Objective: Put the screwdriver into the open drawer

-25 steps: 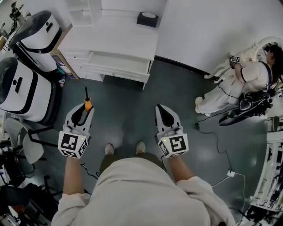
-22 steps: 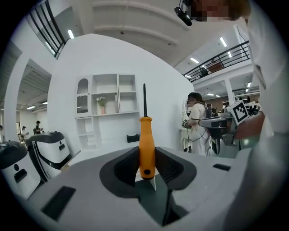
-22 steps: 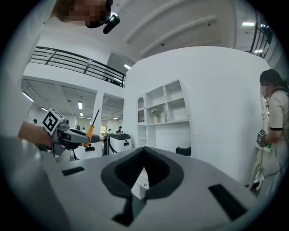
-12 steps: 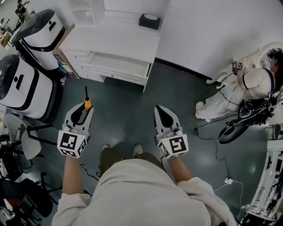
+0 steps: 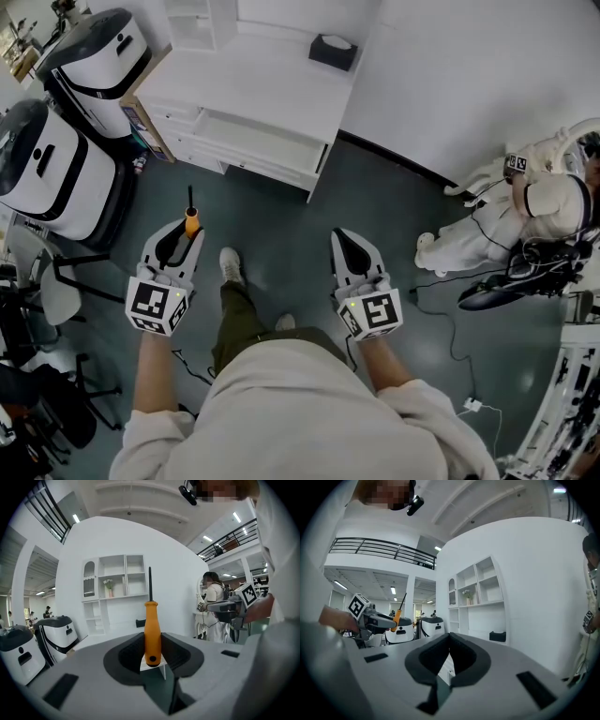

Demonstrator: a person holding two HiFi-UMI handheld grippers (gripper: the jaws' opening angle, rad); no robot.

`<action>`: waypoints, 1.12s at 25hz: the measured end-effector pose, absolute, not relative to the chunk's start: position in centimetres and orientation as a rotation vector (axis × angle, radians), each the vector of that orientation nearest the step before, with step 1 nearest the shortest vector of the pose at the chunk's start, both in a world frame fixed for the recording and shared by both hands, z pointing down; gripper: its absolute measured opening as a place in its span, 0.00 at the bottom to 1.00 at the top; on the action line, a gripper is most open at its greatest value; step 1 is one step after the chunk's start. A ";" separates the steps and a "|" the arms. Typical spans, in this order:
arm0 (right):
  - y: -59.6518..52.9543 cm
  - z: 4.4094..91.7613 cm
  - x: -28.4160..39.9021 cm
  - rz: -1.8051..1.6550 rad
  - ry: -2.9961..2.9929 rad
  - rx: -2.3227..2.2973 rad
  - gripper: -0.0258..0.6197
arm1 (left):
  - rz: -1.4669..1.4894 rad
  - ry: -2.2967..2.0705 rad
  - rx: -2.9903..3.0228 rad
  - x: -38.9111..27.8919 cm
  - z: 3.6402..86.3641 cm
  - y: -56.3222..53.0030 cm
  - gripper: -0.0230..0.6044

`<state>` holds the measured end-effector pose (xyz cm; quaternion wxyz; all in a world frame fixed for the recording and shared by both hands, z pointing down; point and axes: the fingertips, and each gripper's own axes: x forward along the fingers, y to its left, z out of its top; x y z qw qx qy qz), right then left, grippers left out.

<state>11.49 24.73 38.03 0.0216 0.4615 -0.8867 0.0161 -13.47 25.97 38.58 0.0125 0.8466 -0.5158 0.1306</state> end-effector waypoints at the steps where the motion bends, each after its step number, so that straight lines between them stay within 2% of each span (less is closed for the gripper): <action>1: 24.3 38.1 11.5 0.049 -2.746 1.429 0.05 | 0.405 -1.607 2.640 -13.5 38.7 25.4 0.21; 12: 16.8 38.4 10.8 0.050 -2.682 1.504 0.04 | 0.419 -1.537 2.702 -14.5 39.4 16.0 0.21; 28: 0.1 37.2 1.7 0.071 -2.589 1.643 0.05 | 0.544 -1.365 2.807 -22.8 40.0 -1.9 0.21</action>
